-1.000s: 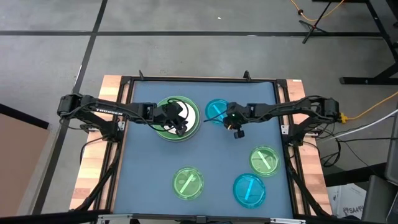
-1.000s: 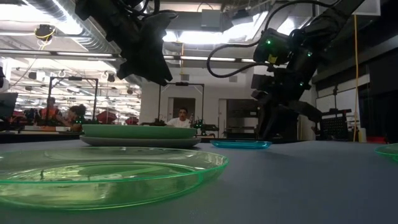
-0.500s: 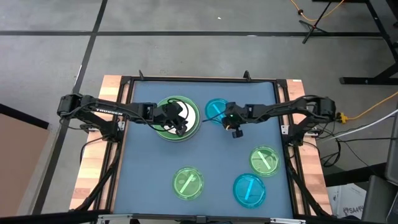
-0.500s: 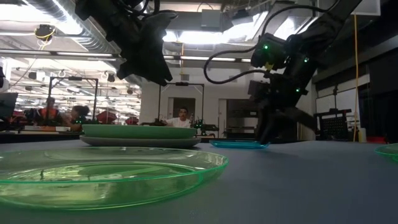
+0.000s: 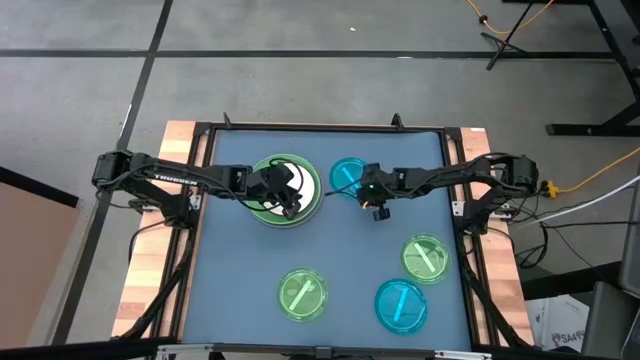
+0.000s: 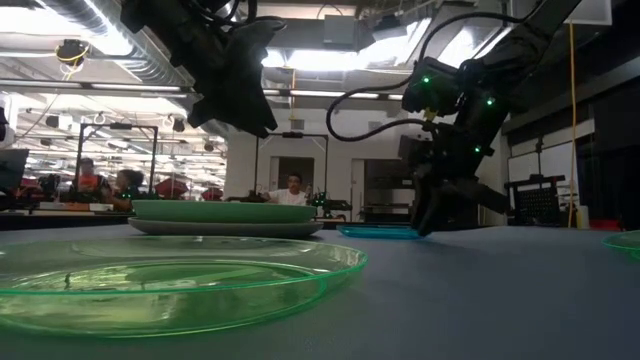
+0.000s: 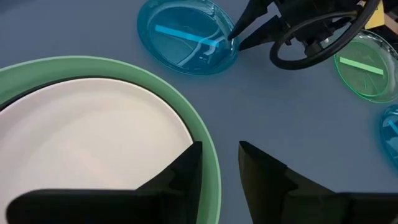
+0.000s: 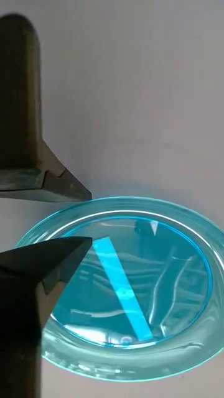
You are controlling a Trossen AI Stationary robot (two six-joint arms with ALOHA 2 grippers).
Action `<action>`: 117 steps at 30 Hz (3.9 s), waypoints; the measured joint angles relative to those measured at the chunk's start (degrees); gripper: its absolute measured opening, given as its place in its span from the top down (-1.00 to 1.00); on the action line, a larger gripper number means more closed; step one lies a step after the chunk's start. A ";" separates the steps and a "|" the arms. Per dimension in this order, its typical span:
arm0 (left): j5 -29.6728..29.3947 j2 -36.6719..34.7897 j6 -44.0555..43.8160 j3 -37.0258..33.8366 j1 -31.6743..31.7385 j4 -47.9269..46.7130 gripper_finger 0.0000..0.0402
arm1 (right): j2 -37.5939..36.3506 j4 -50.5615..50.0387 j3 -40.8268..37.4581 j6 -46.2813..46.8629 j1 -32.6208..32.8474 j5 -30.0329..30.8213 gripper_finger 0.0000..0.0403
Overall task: Stack plastic plates
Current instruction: Stack the top blue plate on the white plate
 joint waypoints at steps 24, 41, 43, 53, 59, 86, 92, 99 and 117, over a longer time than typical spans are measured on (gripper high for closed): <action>-0.11 0.00 0.04 0.00 0.00 0.00 0.52 | 0.00 0.04 0.00 1.57 -1.89 -3.58 0.56; -0.11 0.00 0.06 0.01 -0.02 0.00 0.52 | 4.15 3.01 0.09 1.51 -1.80 -2.26 0.56; -0.11 0.00 0.06 0.00 -0.02 0.00 0.52 | 4.63 4.41 0.12 1.53 -1.80 -2.27 0.56; -0.12 0.00 0.06 0.01 -0.02 -0.10 0.52 | 4.81 4.62 0.11 1.53 -1.80 -2.01 0.61; -0.12 0.00 0.06 0.00 -0.02 -0.12 0.52 | 4.90 4.64 0.07 1.50 -1.80 -2.05 0.88; 0.39 0.00 2.74 0.00 -0.17 0.02 0.52 | 1.97 3.56 -0.18 1.66 -1.95 -2.98 1.00; 0.45 0.00 9.49 0.00 -1.61 1.15 0.52 | -0.11 3.83 -0.20 1.77 -1.94 -3.19 1.00; 0.50 0.00 19.82 0.00 -3.90 4.80 0.52 | -1.01 4.16 -0.13 1.77 -1.89 -3.58 1.00; 0.50 0.00 24.04 0.02 -5.31 9.68 0.52 | -1.09 4.79 -0.04 1.77 -1.82 -7.08 1.00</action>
